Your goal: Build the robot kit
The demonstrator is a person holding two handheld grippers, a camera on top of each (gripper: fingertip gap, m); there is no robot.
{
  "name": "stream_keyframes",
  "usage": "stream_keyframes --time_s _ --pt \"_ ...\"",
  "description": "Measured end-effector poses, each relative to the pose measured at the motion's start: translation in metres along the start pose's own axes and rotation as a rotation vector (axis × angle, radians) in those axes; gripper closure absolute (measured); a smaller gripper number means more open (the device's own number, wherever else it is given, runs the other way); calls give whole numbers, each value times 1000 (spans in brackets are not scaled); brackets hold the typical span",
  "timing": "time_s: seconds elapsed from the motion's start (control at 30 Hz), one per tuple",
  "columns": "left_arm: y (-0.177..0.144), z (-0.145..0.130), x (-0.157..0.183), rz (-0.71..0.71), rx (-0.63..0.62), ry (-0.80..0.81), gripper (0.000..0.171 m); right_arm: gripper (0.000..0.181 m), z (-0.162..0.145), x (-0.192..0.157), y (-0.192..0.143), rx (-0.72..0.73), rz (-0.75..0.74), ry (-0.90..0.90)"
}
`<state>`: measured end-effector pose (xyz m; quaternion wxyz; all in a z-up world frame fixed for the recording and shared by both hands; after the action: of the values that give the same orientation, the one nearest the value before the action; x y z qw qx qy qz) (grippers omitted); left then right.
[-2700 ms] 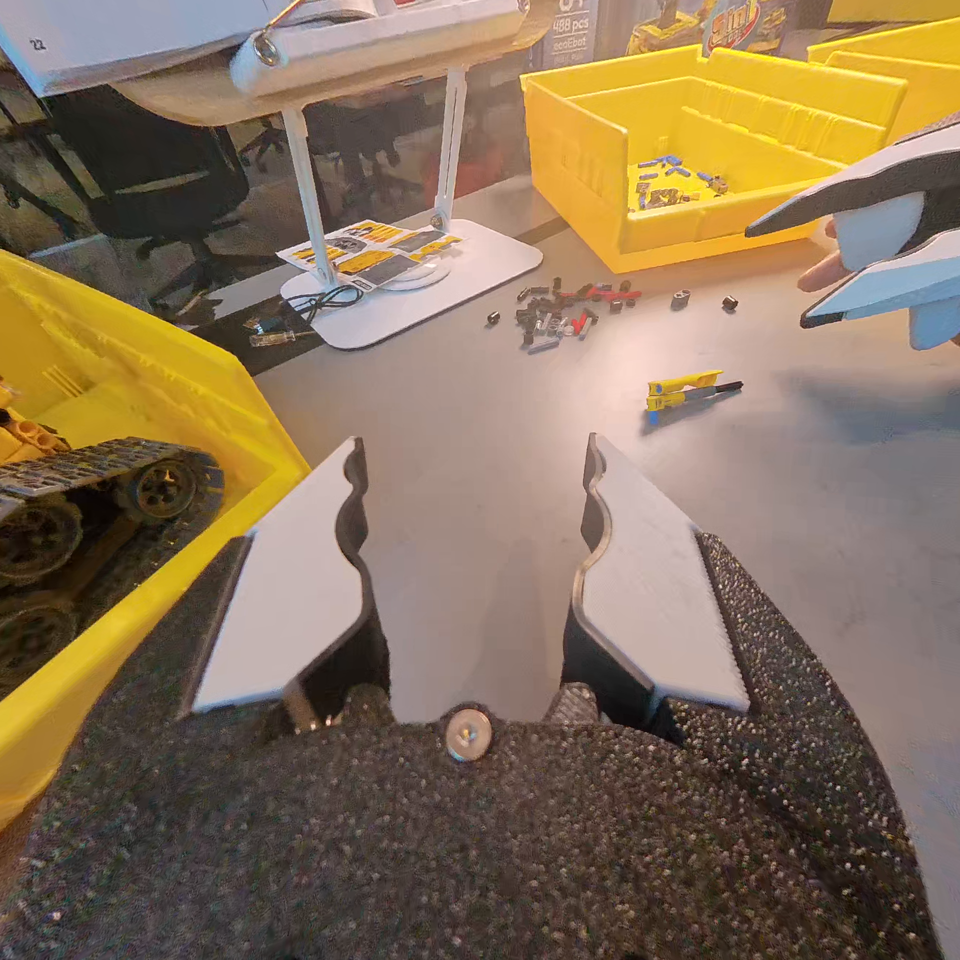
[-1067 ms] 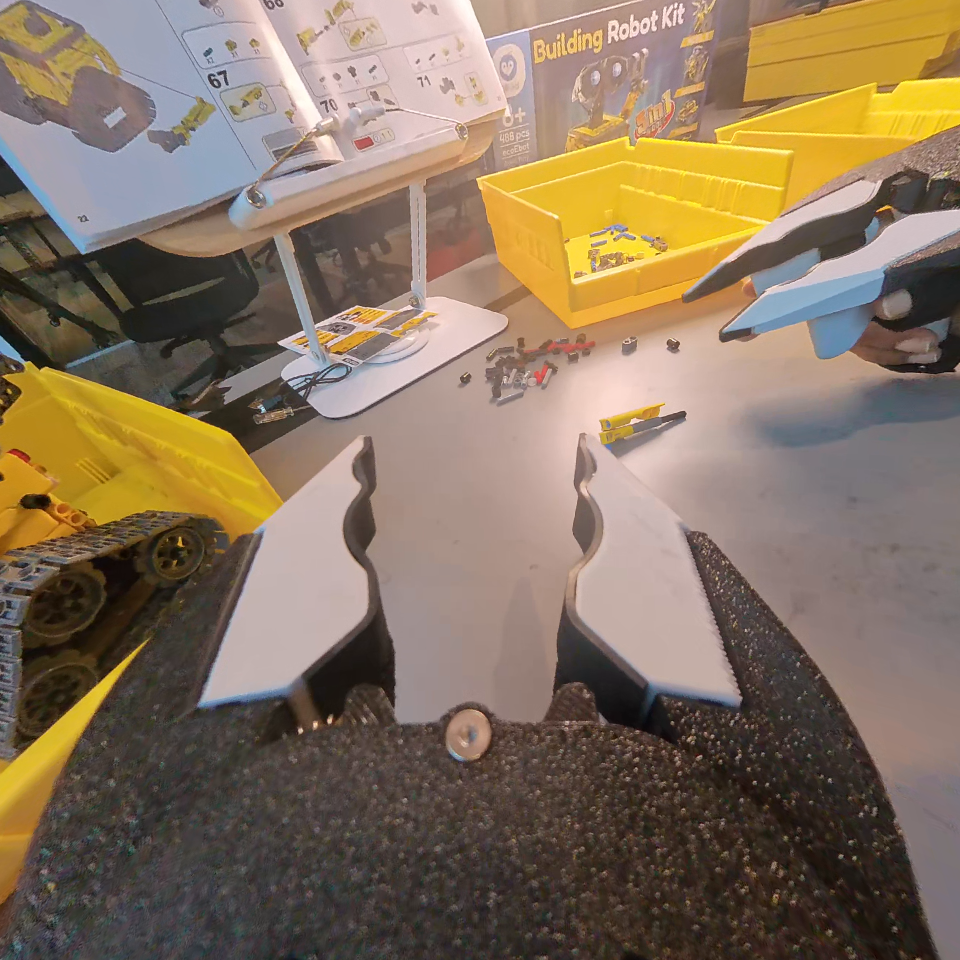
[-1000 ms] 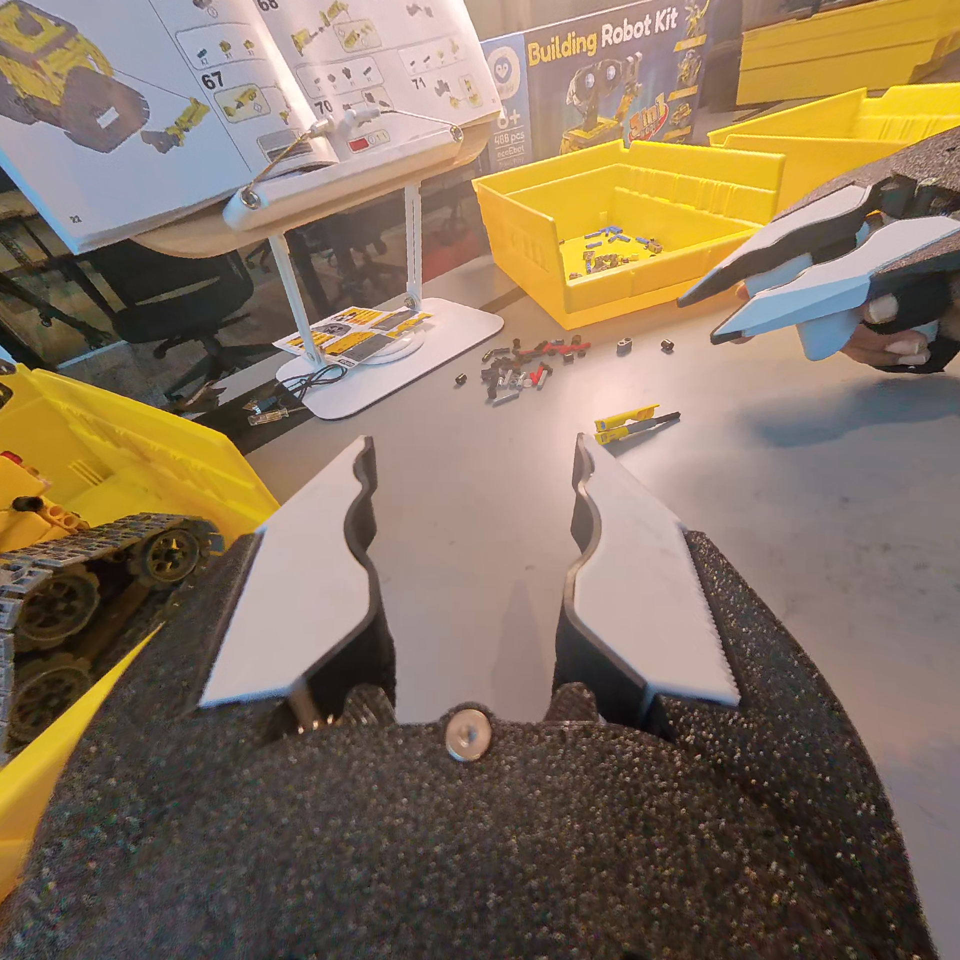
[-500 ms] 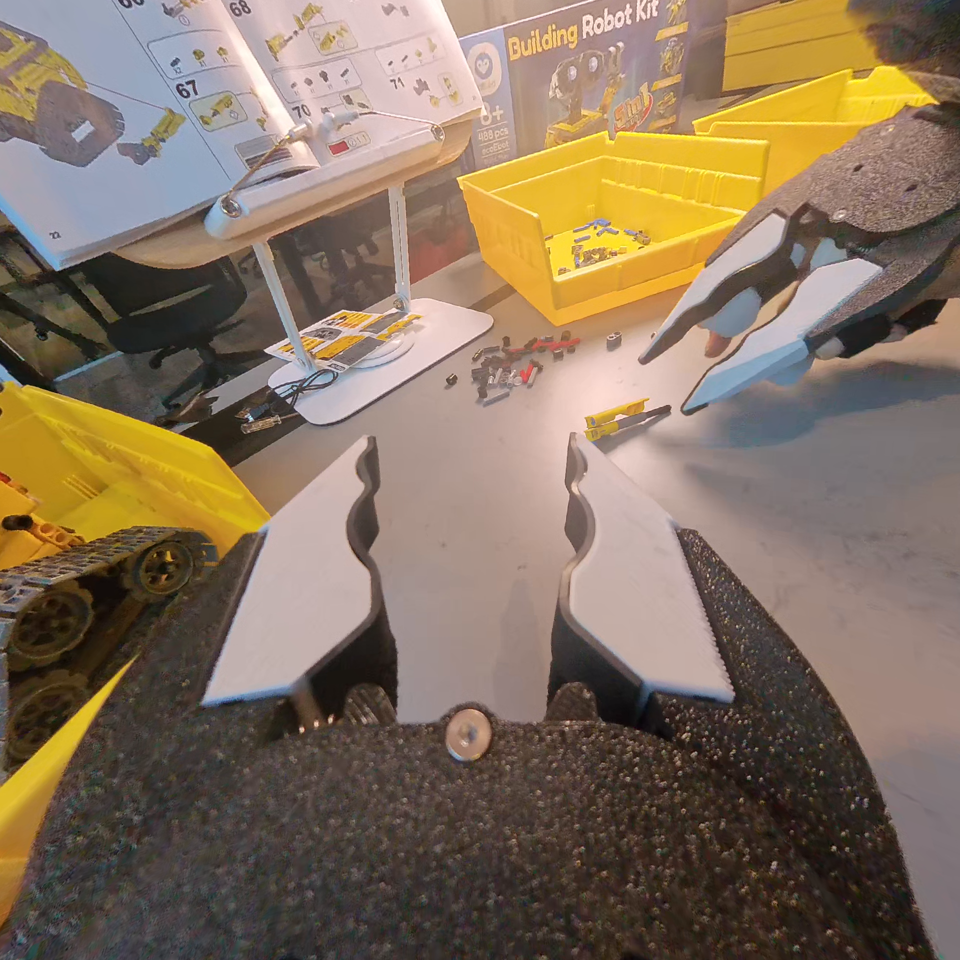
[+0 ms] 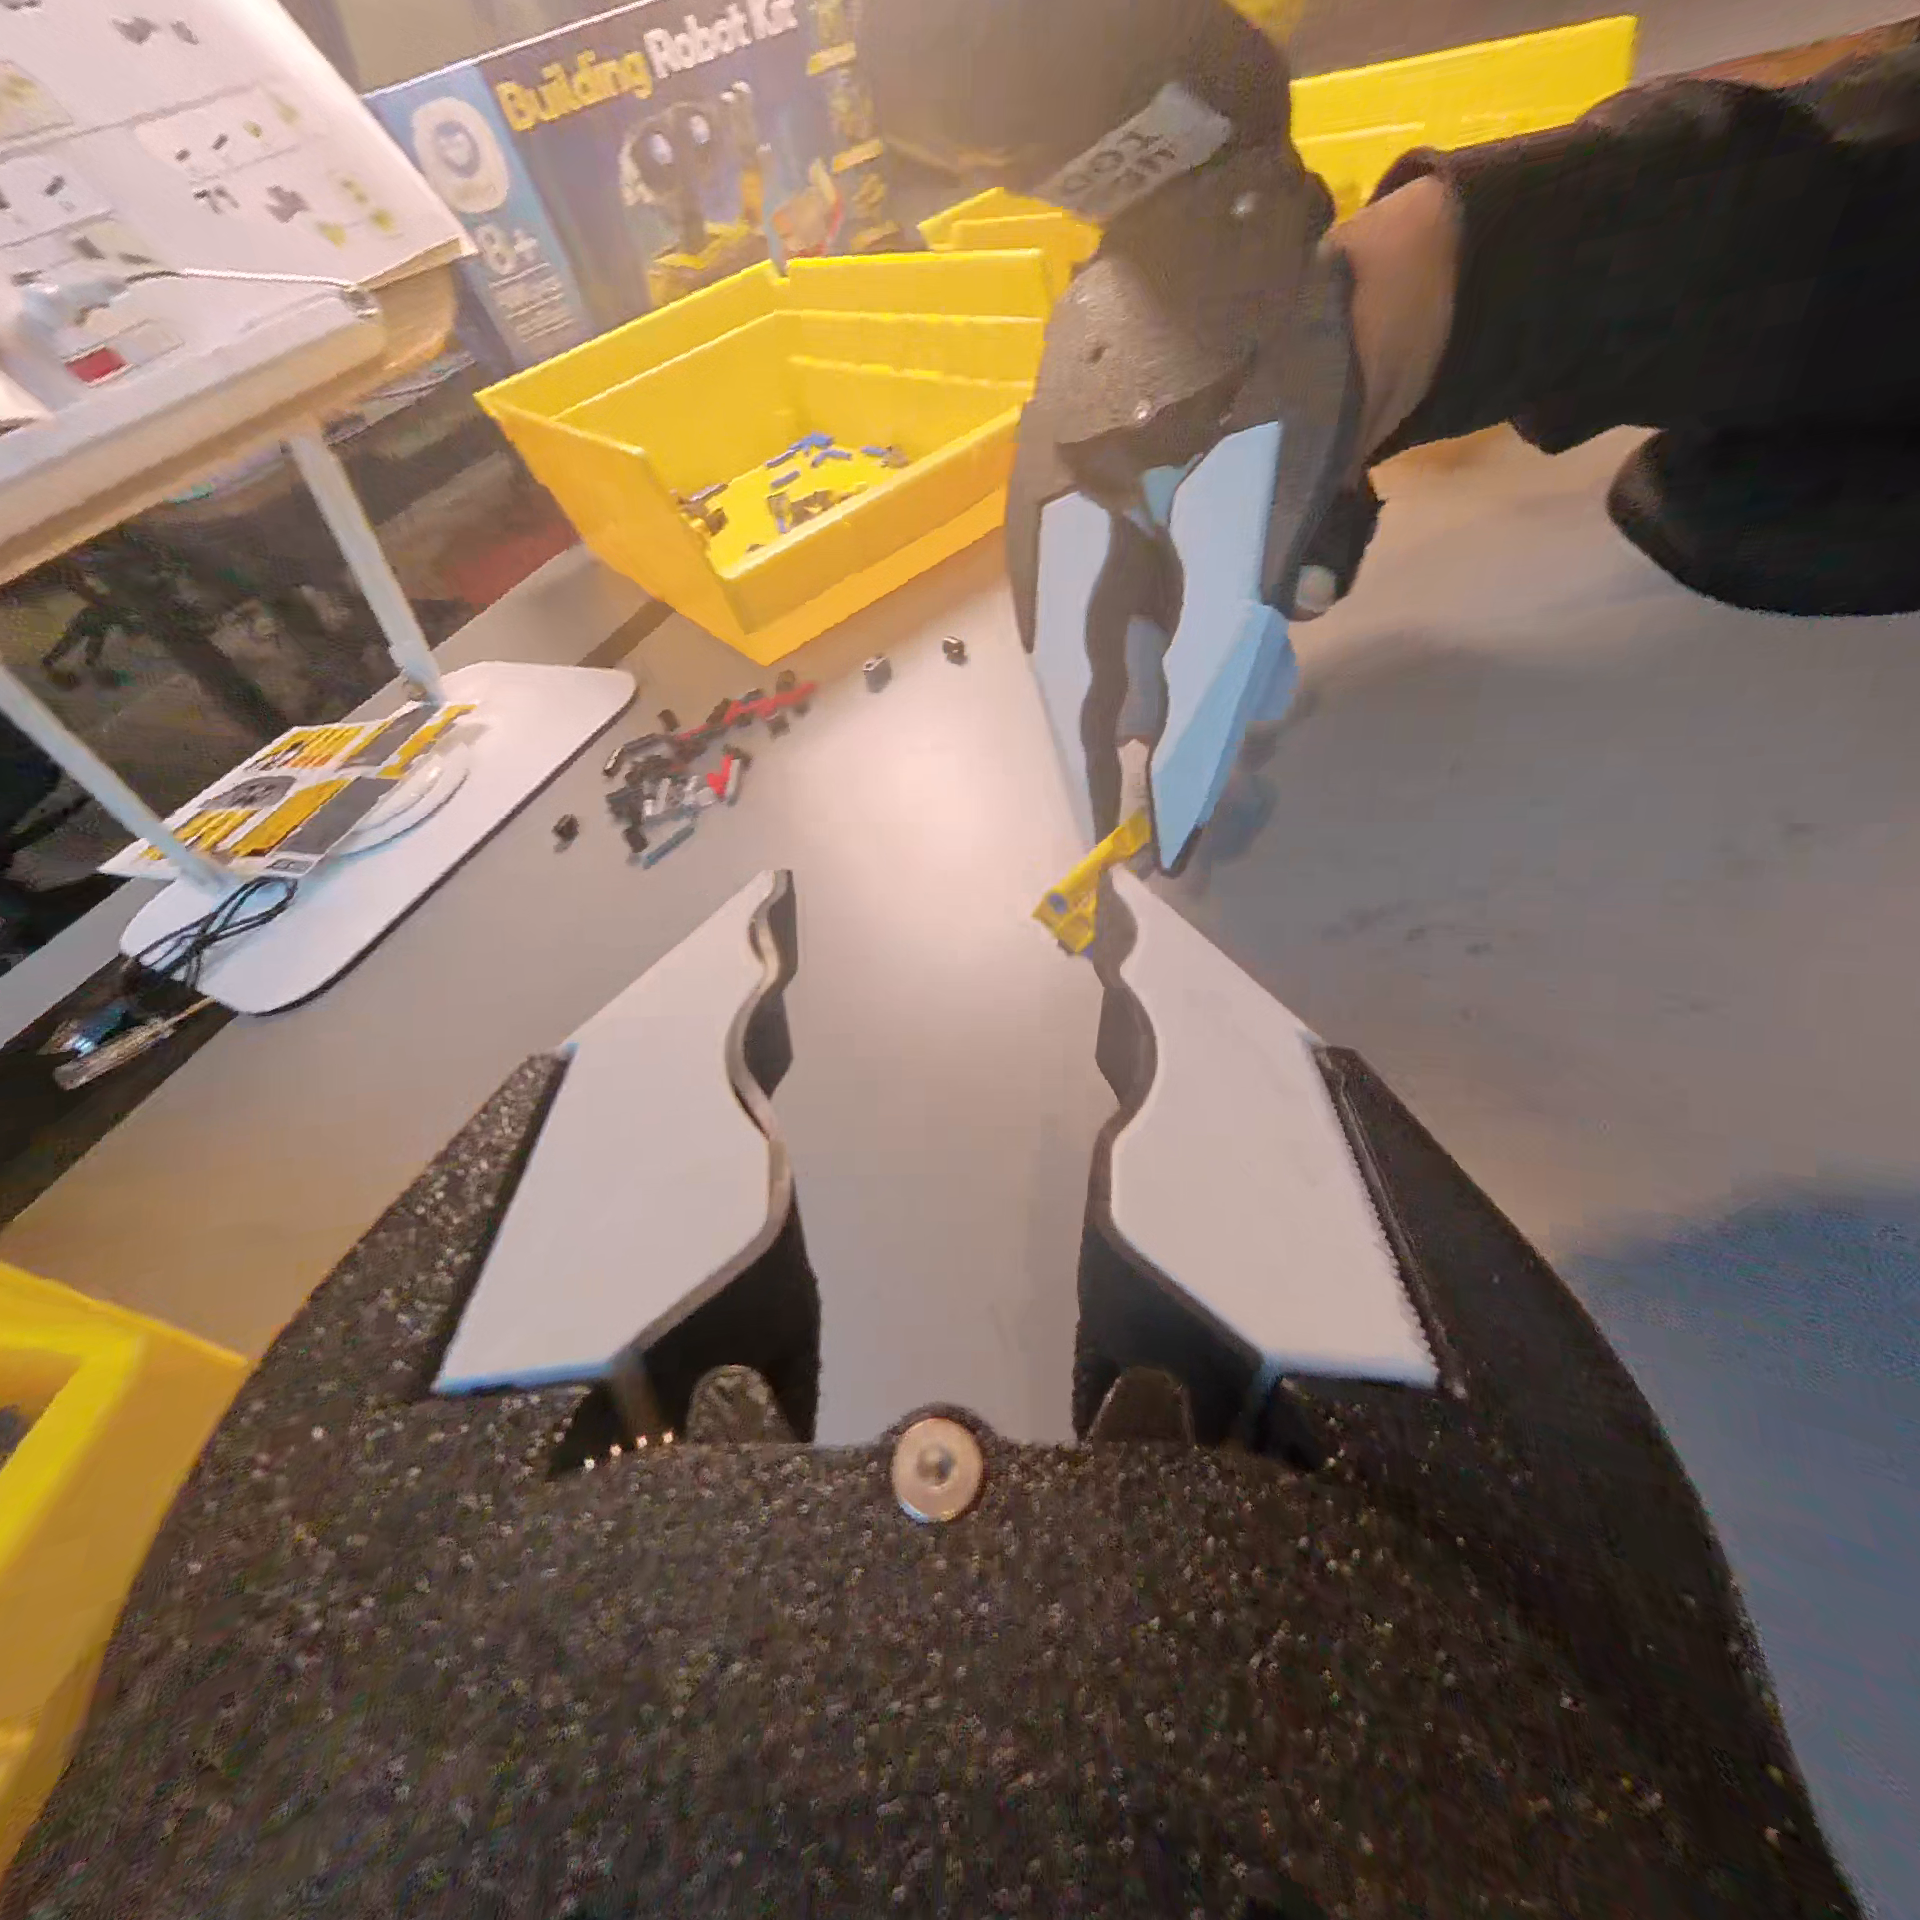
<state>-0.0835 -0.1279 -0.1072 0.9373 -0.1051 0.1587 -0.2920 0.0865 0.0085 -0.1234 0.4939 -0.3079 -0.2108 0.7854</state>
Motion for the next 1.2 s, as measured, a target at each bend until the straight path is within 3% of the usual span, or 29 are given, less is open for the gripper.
stream_keyframes --time_s 0.23,0.37,0.47,0.57,0.8,1.07,1.2 --pt "16 -9 25 -163 -134 109 118 165 0 -10 19 -74 -15 -43" --pt "19 -13 31 -182 -178 167 132 166 1 -14 17 -39 36 -57" --pt "19 -13 34 -184 -178 190 153 174 2 -18 13 2 78 -56" --pt "20 -15 35 -188 -204 198 159 174 0 -15 13 -10 61 -52" --pt "19 -18 35 -222 -239 186 149 165 -6 -12 14 -61 -24 -101" --pt "15 -18 30 -233 -243 151 149 158 -9 -23 9 -77 -164 -370" --pt "13 -18 28 -252 -240 134 146 159 -12 -23 14 -122 -173 -407"
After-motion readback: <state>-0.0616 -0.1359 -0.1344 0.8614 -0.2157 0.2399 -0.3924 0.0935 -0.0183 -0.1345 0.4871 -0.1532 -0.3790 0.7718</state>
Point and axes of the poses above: each gripper's, where its closed fingertips meet, y out along the fingers, z out of its top, x = y × z across the jaws, the point moved 10 cm from there along -y, back along the fingers, and after that the axes turned 1 degree about -x, right-handed, at the moved point
